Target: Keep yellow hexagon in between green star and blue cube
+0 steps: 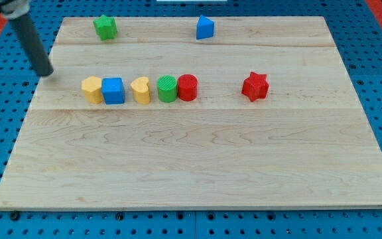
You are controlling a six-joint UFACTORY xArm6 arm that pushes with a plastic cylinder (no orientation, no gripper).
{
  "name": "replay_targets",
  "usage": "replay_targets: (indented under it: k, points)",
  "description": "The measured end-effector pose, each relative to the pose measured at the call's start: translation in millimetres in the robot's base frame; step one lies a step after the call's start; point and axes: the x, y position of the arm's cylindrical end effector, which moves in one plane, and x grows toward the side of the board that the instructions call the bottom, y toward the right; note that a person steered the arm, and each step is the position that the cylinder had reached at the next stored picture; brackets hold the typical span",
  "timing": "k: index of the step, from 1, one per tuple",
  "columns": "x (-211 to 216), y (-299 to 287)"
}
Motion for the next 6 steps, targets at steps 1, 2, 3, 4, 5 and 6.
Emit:
replay_targets:
  k: [1,2,3,4,5,6]
  points:
    - [65.4,2.0]
    - [79.1,18.6]
    - [80.1,35.4]
    - [49.3,56.5]
    - [28.3,112.5]
    - [-4.0,123.7]
